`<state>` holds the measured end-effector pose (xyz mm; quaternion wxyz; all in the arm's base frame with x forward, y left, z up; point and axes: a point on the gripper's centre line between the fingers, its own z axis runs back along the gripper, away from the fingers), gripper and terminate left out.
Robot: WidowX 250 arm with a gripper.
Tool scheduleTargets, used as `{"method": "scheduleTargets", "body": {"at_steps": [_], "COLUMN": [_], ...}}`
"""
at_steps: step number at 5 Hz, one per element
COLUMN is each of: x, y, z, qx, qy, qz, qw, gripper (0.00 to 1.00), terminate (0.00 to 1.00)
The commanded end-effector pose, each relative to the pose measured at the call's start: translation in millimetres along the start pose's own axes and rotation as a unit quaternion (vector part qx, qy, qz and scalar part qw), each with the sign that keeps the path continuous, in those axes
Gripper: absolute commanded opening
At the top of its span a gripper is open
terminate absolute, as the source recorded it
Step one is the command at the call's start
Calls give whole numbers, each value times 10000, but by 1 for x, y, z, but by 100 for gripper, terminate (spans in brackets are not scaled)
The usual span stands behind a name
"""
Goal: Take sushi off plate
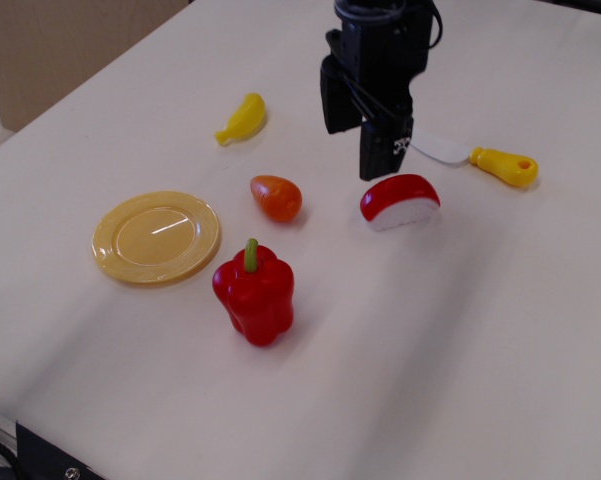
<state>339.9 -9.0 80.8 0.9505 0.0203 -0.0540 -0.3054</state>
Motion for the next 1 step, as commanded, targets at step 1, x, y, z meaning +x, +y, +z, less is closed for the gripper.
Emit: {"method": "scheduleTargets", "body": {"at_steps": [1], "x": [6], "y": [5], "z": [24], "qx": [172], "qy": [-252], "qz": [21], "qw": [9995], "gripper": [100], "terminate": [100]}}
